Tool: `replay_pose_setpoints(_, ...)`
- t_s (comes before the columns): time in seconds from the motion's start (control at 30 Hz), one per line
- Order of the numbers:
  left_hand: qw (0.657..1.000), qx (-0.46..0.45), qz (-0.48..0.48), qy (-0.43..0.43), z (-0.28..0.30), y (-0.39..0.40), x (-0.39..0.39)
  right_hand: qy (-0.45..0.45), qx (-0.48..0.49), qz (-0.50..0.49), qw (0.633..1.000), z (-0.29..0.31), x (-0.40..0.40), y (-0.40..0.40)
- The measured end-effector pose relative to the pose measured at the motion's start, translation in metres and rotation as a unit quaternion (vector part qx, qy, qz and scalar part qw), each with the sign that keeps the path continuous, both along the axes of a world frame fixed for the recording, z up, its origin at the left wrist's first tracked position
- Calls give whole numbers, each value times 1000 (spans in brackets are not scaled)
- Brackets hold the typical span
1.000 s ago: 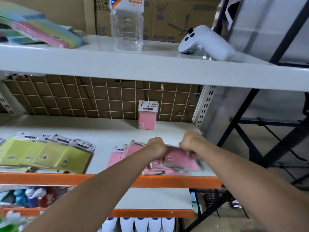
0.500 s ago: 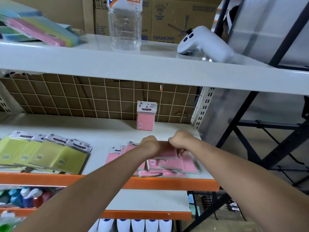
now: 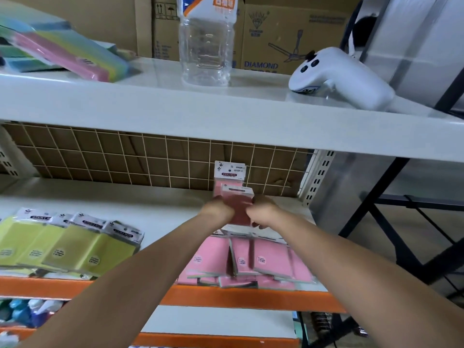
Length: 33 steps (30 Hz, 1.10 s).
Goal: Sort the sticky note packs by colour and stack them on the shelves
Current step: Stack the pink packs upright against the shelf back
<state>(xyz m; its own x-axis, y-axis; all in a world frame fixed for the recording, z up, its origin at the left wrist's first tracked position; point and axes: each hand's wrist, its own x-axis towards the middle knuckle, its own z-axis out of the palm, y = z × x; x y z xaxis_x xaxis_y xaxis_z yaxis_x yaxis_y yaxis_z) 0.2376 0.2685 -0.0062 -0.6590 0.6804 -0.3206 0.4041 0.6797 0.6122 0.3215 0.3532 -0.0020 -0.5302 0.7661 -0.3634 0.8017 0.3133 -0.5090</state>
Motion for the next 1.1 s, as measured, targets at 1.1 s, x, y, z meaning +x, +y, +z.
replay_pose_setpoints(1.1, 995, 28, -48, -78, -47, 24, -54, 98, -111, 2, 989, -134, -64, 68)
